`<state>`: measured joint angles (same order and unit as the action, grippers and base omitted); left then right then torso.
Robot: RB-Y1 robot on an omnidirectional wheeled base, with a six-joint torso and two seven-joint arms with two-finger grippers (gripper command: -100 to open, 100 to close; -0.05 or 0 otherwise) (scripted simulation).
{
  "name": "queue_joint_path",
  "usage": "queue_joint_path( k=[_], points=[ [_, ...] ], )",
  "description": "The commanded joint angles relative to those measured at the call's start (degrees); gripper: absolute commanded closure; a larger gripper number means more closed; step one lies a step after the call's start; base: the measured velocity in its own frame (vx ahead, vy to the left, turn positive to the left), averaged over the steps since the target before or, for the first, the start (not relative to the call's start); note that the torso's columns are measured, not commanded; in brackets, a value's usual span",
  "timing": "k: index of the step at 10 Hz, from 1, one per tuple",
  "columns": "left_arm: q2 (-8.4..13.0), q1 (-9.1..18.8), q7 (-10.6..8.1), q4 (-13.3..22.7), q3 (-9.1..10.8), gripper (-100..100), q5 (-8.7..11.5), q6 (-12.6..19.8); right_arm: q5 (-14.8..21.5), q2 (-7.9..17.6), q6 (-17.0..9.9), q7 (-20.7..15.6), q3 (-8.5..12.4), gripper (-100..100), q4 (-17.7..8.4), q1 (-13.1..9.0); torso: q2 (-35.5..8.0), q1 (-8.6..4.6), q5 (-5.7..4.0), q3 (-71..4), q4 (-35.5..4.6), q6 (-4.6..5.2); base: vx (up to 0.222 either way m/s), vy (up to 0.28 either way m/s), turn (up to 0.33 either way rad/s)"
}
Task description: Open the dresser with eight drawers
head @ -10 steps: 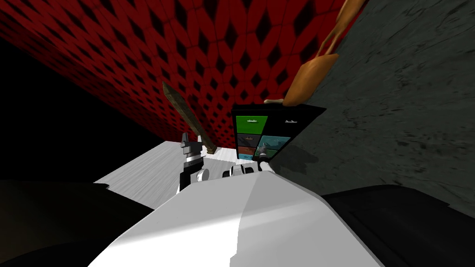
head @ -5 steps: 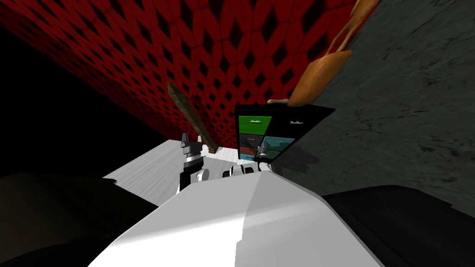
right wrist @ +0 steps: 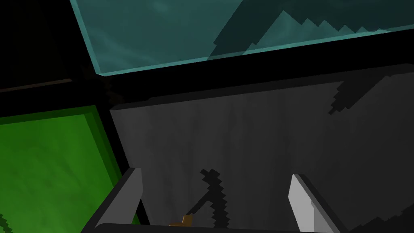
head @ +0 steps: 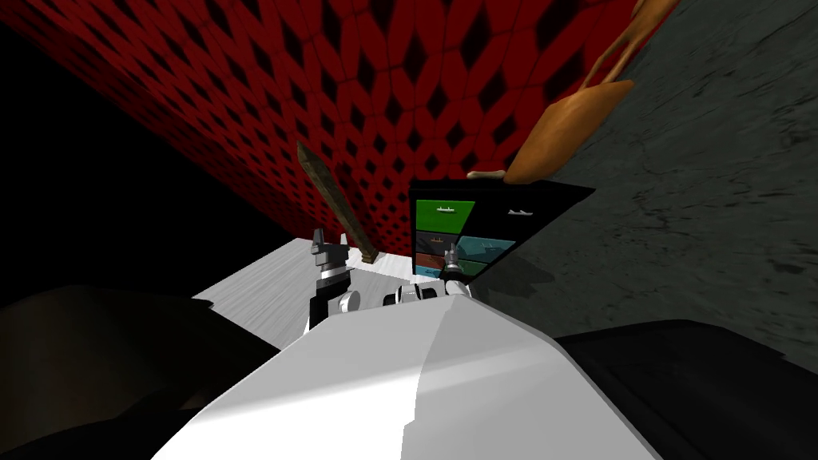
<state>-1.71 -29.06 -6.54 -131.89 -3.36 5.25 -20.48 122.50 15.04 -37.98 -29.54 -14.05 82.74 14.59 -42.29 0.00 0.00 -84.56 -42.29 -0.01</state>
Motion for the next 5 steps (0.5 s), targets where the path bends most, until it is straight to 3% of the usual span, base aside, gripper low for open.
queue_joint_path(
  k=[1,5],
  points=[
    [0.0,0.0,0.0,0.0,0.0,0,0.0,0.0,3.5,0.5,-1.9,-0.4,-0.5,-100,-1.4,-0.6,0.0,0.02,0.01,0.0,0.0,0.0,0.007,0.026,0.029],
    [0.0,0.0,0.0,0.0,0.0,0,0.0,0.0,9.7,1.5,-5.0,-1.2,-1.3,-100,-3.8,-1.6,0.0,0.01,0.01,0.0,0.0,0.01,0.001,0.03,0.073]
  ],
)
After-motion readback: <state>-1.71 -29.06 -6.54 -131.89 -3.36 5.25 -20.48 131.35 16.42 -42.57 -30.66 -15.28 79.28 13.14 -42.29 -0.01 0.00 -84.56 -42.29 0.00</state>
